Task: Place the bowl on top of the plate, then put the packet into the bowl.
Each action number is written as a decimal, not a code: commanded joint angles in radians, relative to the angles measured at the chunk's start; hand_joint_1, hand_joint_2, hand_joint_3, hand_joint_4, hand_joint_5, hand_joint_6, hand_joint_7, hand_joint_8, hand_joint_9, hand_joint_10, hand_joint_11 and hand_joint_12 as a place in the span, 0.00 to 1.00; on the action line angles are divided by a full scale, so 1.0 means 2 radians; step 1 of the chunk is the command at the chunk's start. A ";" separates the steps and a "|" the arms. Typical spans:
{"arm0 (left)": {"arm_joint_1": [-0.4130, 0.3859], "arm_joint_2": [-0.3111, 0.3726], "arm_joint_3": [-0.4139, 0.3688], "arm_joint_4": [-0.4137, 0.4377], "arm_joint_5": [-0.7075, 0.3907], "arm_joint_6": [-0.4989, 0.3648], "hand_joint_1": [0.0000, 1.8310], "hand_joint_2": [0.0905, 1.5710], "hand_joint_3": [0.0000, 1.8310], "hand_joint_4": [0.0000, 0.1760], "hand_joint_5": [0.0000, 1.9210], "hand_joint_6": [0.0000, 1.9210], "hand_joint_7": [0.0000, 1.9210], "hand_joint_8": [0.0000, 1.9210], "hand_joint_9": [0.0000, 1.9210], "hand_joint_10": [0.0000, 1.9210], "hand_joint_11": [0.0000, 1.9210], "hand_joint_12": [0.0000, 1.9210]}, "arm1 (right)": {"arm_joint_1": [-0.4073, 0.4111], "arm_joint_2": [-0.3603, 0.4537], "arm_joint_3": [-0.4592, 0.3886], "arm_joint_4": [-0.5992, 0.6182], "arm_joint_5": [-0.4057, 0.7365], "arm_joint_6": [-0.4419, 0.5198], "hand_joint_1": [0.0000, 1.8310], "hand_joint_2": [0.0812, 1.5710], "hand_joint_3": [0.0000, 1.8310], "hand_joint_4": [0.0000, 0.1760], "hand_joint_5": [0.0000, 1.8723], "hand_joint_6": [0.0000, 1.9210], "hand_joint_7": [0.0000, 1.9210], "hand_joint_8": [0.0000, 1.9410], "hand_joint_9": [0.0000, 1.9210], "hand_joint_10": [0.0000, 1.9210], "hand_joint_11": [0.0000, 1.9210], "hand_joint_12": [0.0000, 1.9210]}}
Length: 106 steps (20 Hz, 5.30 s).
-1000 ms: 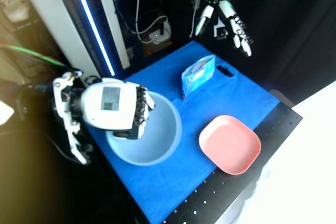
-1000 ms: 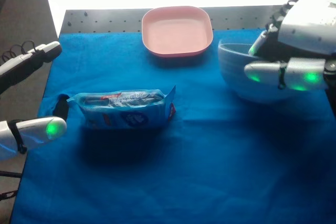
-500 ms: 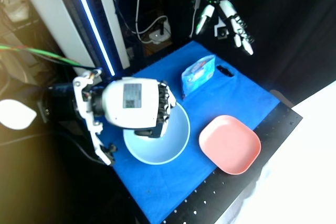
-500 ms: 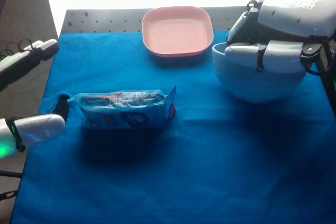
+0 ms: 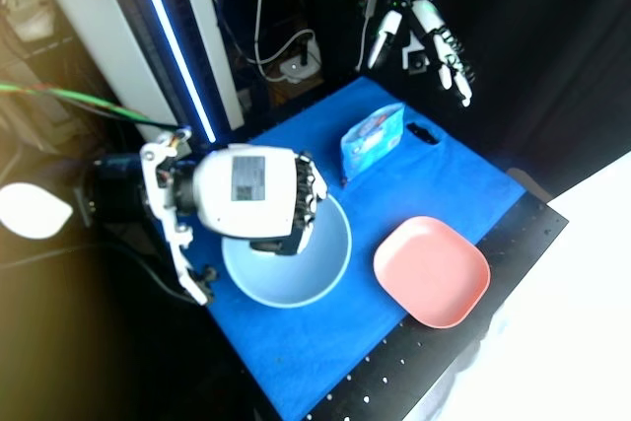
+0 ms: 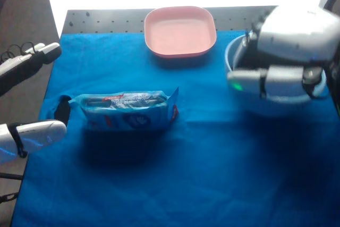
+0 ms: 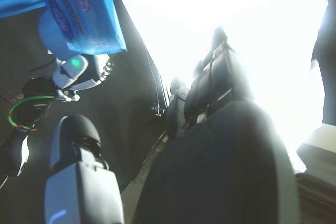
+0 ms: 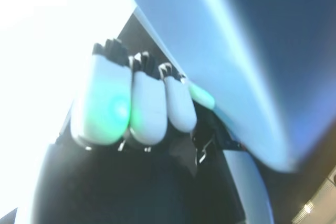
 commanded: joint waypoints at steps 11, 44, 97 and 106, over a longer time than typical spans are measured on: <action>0.001 -0.001 0.000 -0.005 -0.064 -0.006 0.31 0.61 0.00 0.62 0.07 0.00 0.02 0.00 0.00 0.00 0.00 0.15 | -0.015 0.023 -0.025 0.013 0.046 -0.001 0.00 0.69 0.00 0.45 0.19 0.00 0.22 0.00 0.24 0.04 0.00 0.63; 0.004 -0.006 -0.001 -0.007 -0.070 -0.010 0.31 0.62 0.00 0.67 0.07 0.00 0.02 0.00 0.00 0.00 0.00 0.18 | -0.055 0.009 -0.004 0.018 -0.004 0.005 0.59 0.50 0.64 0.00 0.34 1.00 0.49 1.00 0.72 1.00 0.74 1.00; -0.003 -0.015 0.013 -0.003 -0.069 -0.020 0.35 0.61 0.00 0.83 0.05 0.00 0.01 0.00 0.00 0.00 0.00 0.00 | 0.124 -0.207 0.215 -0.005 -0.106 -0.006 0.87 0.84 0.00 1.00 0.55 1.00 0.62 1.00 0.70 1.00 0.76 1.00; -0.004 -0.016 0.013 -0.003 -0.070 -0.020 0.29 0.61 0.00 0.78 0.06 0.00 0.02 0.00 0.00 0.00 0.03 0.02 | 0.123 -0.210 0.219 -0.033 -0.123 -0.006 0.64 0.85 0.16 0.00 0.48 0.67 0.43 0.80 0.47 0.88 0.45 0.94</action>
